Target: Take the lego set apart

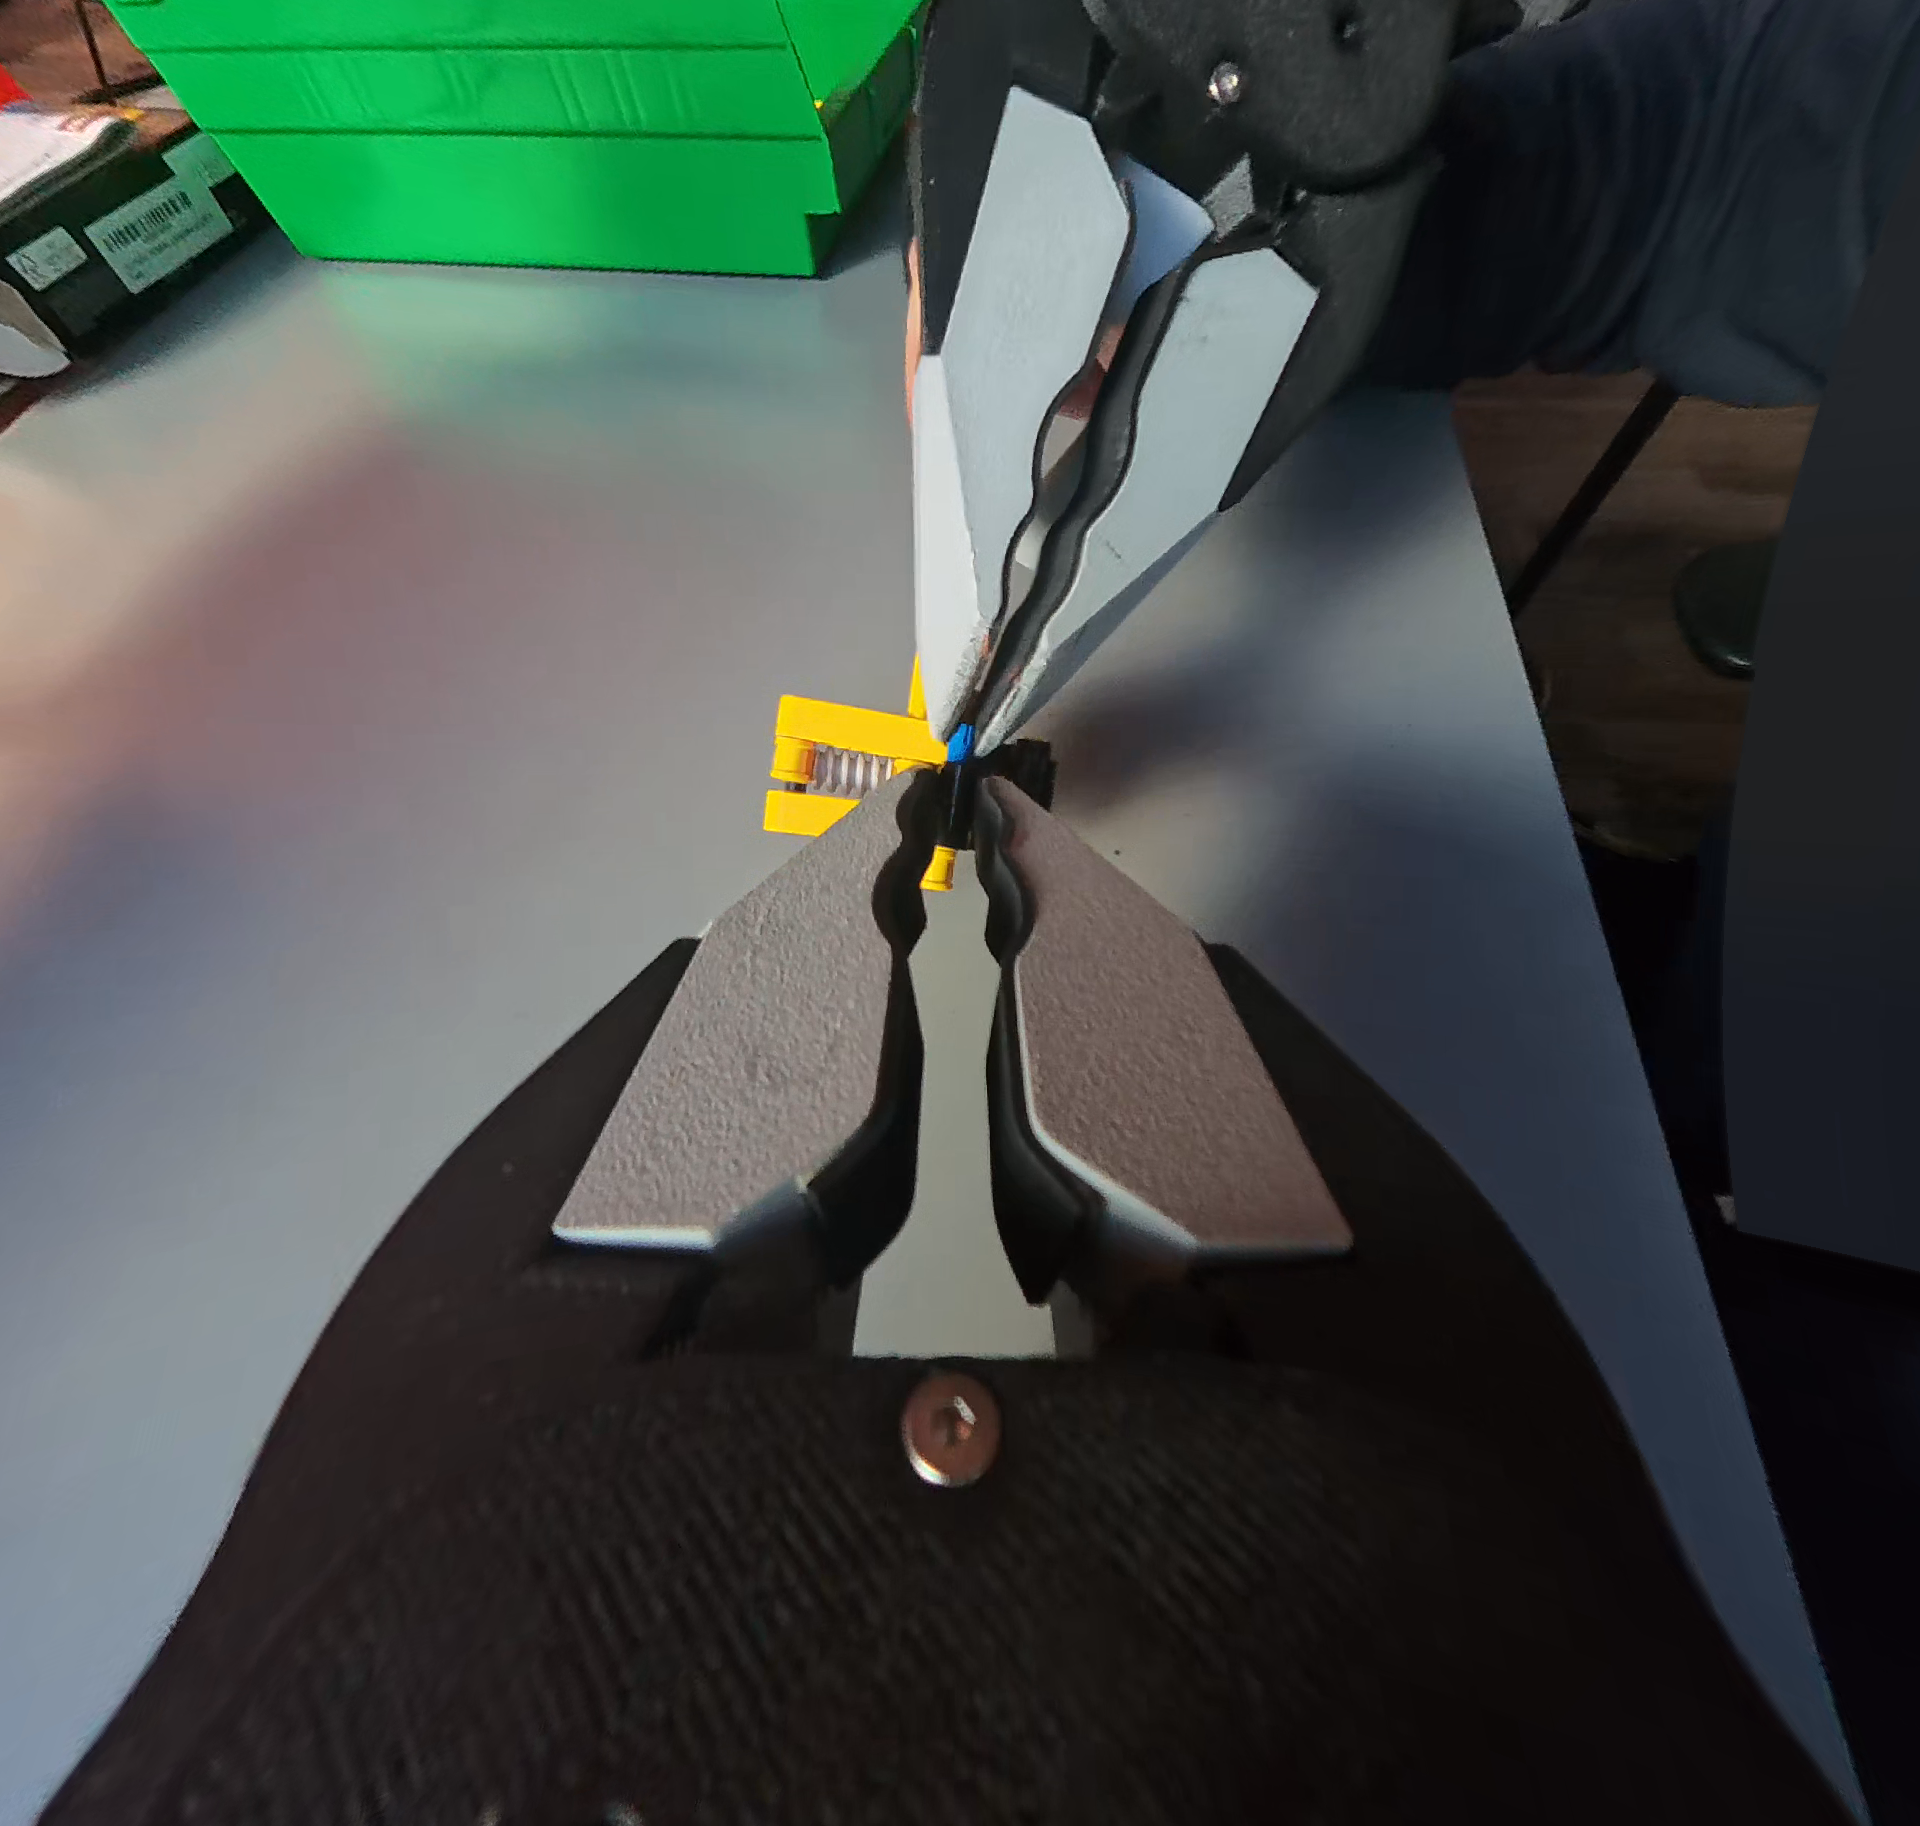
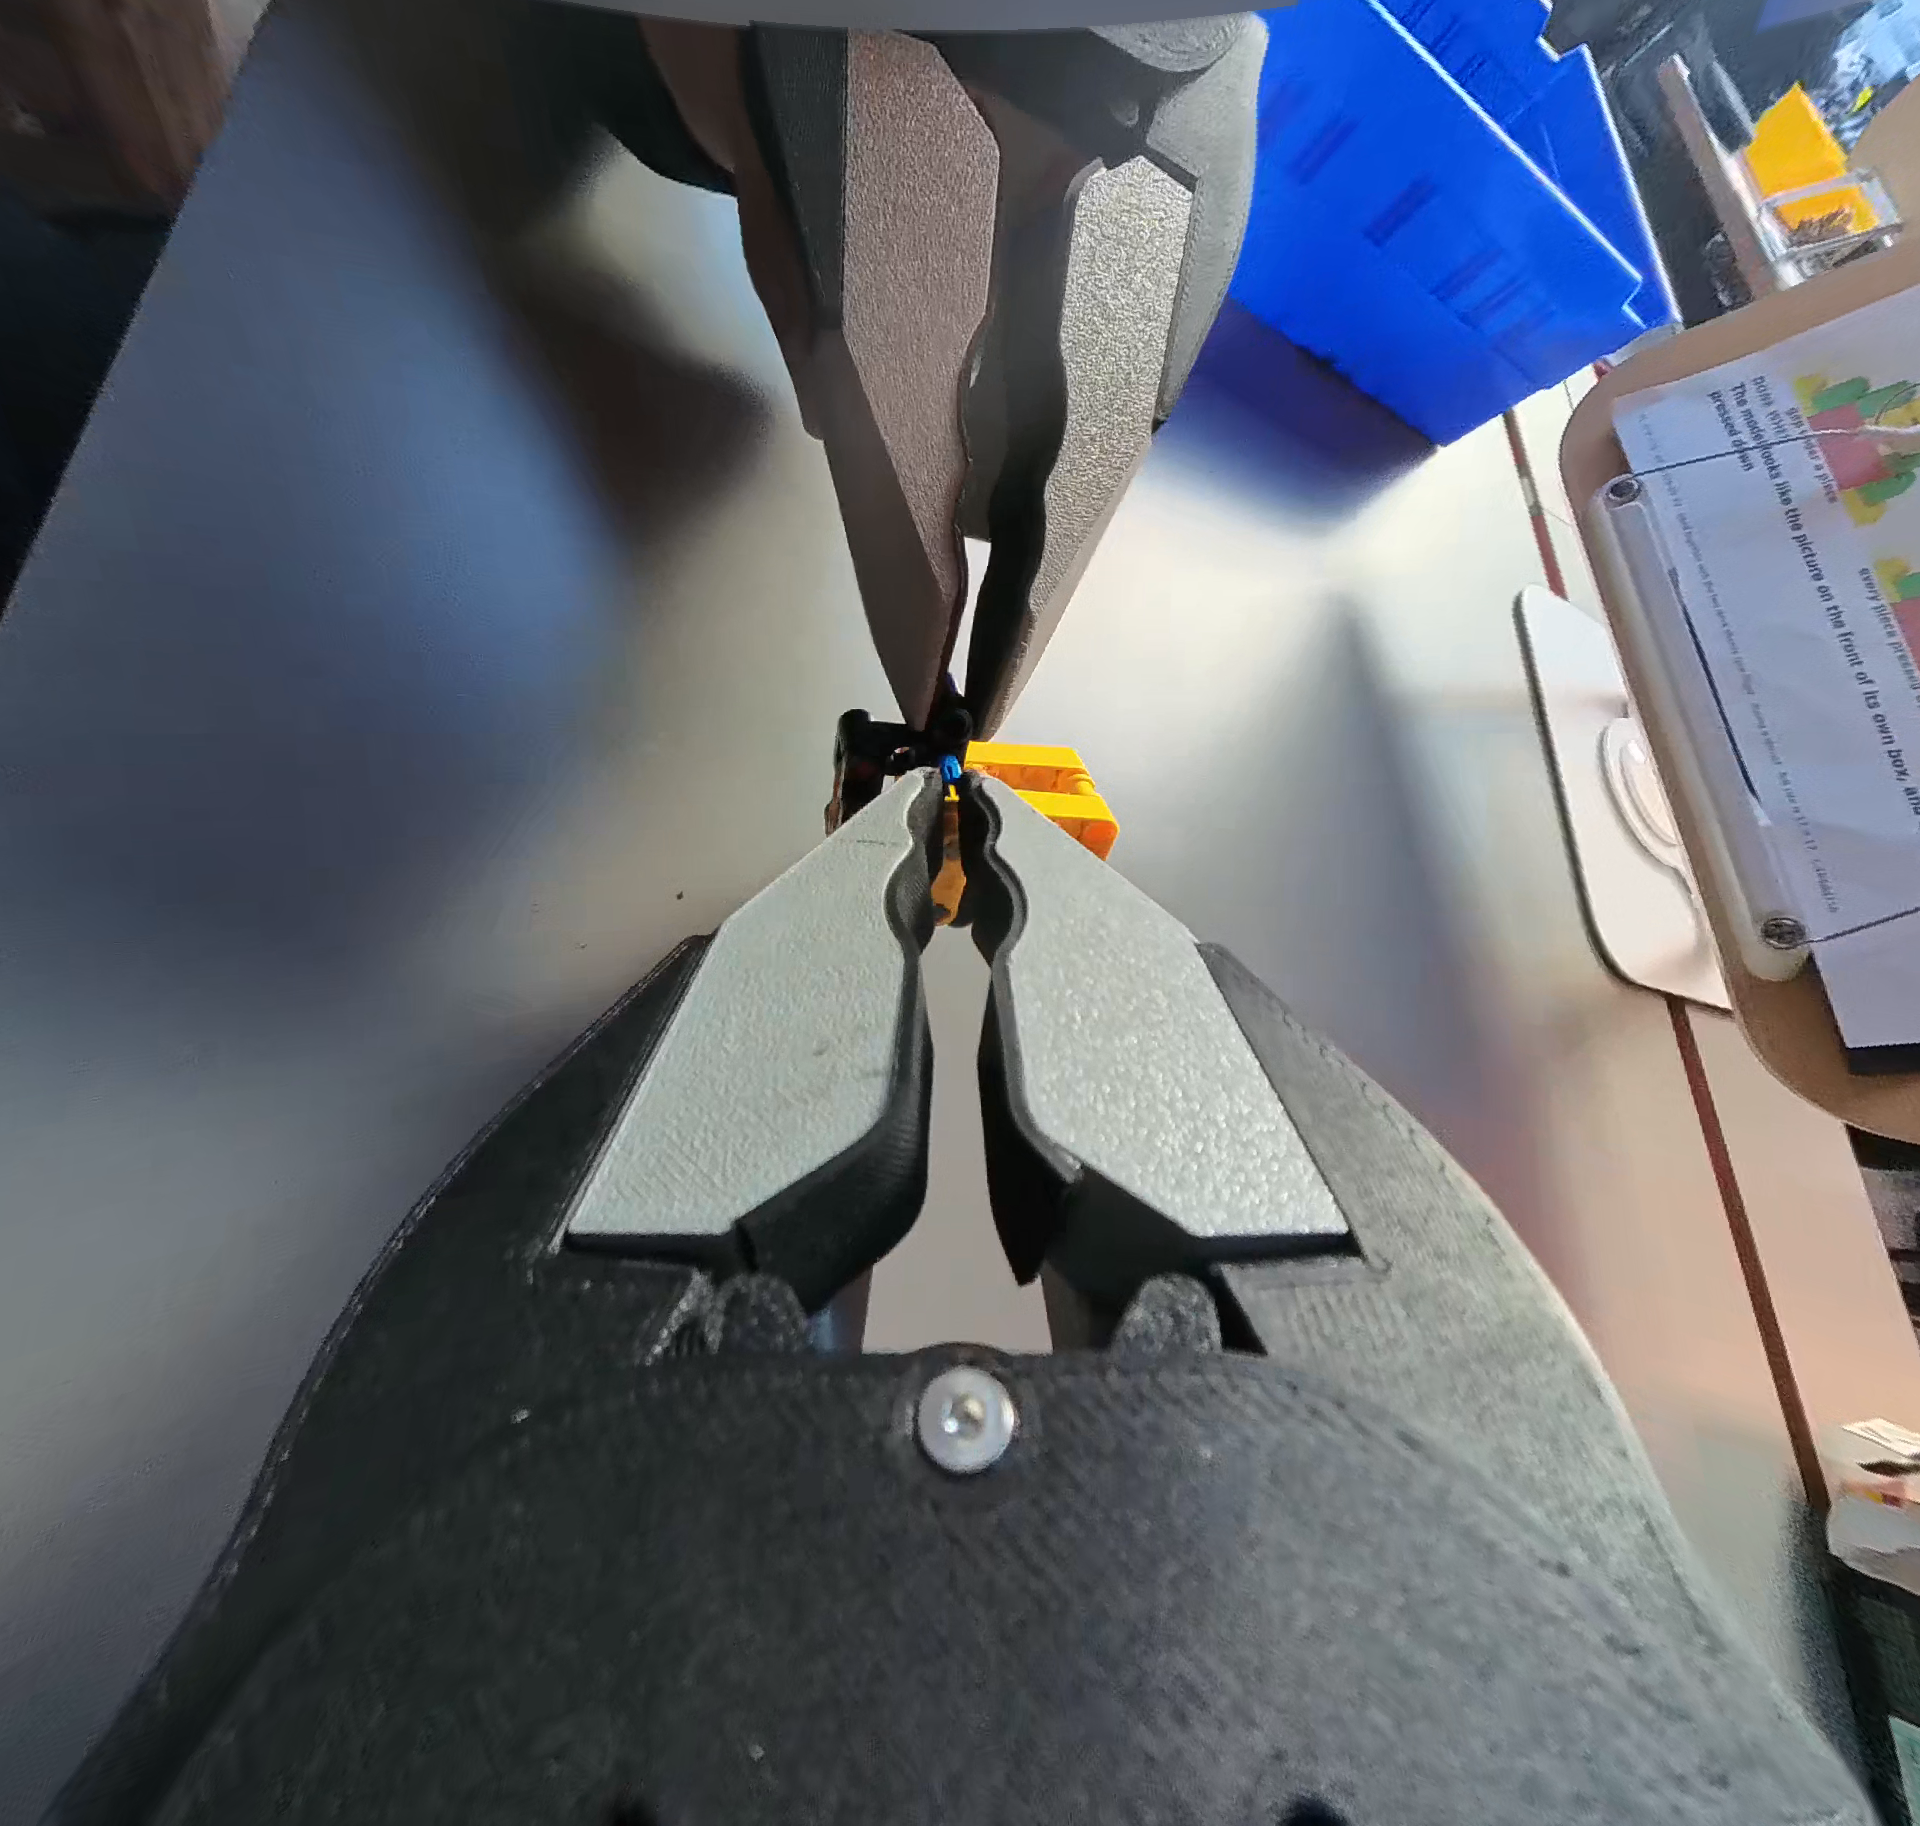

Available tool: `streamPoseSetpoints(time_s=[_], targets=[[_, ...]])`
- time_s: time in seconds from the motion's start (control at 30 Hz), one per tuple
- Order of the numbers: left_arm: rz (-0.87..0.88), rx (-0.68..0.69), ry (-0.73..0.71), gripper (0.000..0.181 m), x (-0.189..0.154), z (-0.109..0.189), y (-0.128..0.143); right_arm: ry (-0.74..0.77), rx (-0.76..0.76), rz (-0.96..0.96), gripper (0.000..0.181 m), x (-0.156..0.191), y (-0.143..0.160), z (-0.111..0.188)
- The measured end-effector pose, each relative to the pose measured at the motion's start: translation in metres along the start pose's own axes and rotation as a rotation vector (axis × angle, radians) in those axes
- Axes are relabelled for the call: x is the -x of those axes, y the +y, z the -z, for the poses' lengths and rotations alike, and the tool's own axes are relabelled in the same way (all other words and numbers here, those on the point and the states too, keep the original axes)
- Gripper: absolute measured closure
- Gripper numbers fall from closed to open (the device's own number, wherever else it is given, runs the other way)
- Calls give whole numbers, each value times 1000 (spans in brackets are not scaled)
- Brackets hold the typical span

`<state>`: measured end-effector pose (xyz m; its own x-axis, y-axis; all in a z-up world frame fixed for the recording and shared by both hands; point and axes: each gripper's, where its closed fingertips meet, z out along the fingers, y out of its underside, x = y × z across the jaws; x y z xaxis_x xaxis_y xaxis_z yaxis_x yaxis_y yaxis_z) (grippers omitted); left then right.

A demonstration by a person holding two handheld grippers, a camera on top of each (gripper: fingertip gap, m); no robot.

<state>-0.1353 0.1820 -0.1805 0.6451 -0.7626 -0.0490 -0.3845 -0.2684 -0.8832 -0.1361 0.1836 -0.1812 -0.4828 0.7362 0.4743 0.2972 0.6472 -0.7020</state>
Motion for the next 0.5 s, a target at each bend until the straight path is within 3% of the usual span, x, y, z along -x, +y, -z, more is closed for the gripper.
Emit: streamPoseSetpoints(time_s=[0.3,0.5], targets=[[-7,-31,-5,175,1,2,-5,-113,-108,-181,180,-5,-1,2],[36,36,-7,176,7,-5,7,42,84,92,179,-2,11,-13]])
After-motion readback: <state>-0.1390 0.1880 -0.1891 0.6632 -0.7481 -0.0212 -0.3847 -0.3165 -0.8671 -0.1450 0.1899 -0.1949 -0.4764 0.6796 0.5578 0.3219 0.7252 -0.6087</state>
